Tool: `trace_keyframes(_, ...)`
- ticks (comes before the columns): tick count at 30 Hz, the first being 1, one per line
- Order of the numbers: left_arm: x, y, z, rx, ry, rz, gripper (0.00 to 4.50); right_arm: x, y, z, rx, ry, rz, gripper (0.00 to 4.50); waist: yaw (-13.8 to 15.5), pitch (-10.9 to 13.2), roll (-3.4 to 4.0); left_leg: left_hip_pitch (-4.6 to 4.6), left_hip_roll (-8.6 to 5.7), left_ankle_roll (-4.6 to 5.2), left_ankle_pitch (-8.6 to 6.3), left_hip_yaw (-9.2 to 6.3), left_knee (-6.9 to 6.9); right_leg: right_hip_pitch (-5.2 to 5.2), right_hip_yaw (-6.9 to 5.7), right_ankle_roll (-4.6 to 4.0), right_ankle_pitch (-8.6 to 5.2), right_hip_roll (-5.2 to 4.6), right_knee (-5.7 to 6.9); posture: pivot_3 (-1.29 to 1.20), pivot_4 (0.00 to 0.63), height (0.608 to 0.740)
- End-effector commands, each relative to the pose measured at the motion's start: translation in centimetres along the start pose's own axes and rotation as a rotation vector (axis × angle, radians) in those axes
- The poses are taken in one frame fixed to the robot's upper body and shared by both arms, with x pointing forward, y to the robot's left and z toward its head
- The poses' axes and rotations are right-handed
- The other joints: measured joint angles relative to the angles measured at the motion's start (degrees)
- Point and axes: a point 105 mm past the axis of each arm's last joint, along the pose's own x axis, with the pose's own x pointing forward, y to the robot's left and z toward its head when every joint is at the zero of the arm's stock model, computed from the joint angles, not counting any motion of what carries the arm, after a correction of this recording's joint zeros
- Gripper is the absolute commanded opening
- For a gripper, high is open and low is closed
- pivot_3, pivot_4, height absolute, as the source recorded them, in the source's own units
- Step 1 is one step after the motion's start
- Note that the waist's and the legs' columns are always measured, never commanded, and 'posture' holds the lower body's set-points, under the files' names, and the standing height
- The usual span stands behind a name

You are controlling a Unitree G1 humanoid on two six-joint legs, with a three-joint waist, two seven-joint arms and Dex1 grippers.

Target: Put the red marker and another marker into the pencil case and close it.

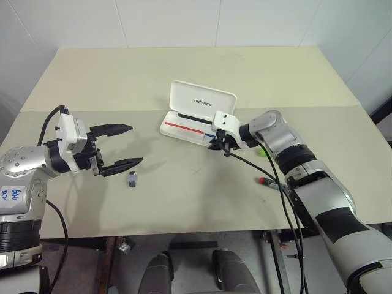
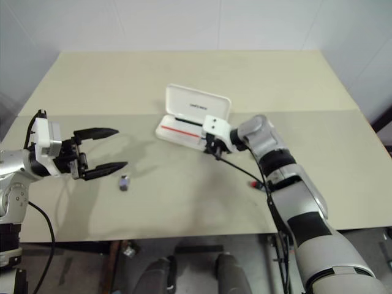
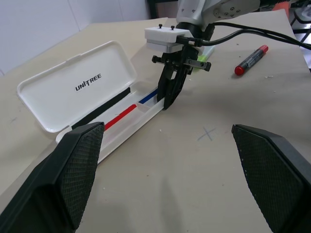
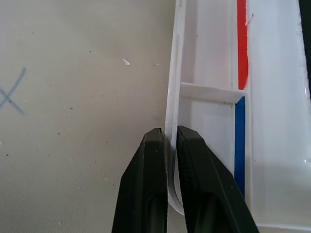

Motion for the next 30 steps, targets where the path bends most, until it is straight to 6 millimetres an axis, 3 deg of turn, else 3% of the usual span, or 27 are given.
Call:
trace_keyframes(1,0.1,0.0,1.4,0.045,-0.042,0.0,4.5,-0.7,0.2,1.7,-0.086,-0.106,0.028,0.43,0.0,0.0,0.0,0.0,0.0,0.0,0.0,0.0,-0.01,0.0,0.0,0.0,0.0,0.0,-0.01,0.0,0.15,0.74)
trace_keyframes(8,0.5,-0.8,1.0,0.029,-0.053,-0.02,4.5,-3.1,2.9,1.4,-0.227,-0.184,0.165,0.43,0.26,0.0,0.0,-0.05,0.0,0.0,0.0,0.01,-0.03,0.0,-0.01,0.01,0.0,-0.01,-0.11,0.0,0.15,0.74)
trace_keyframes(13,0.8,-1.2,0.7,0.011,-0.062,-0.025,4.5,-5.0,5.5,-0.4,-0.274,-0.156,0.215,0.43,0.48,0.0,0.0,-0.05,0.0,0.01,-0.01,0.0,-0.04,0.02,-0.01,0.01,0.0,-0.01,-0.14,0.0,0.15,0.74)
trace_keyframes(25,1.3,-1.6,0.4,-0.01,-0.079,-0.031,4.5,-6.2,8.5,-3.5,-0.257,-0.072,0.237,0.43,0.49,0.0,0.0,0.0,-0.01,0.01,-0.01,-0.03,0.39,0.11,0.02,0.01,0.0,-0.01,0.15,0.0,0.15,0.74)
trace_keyframes(30,1.5,-1.7,0.4,-0.014,-0.082,-0.033,4.5,-5.8,8.3,-4.5,-0.272,-0.049,0.23,0.43,0.54,-0.01,-0.02,0.03,-0.02,0.01,0.0,-0.06,0.38,0.16,0.0,0.01,0.0,-0.02,0.12,0.0,0.15,0.74)
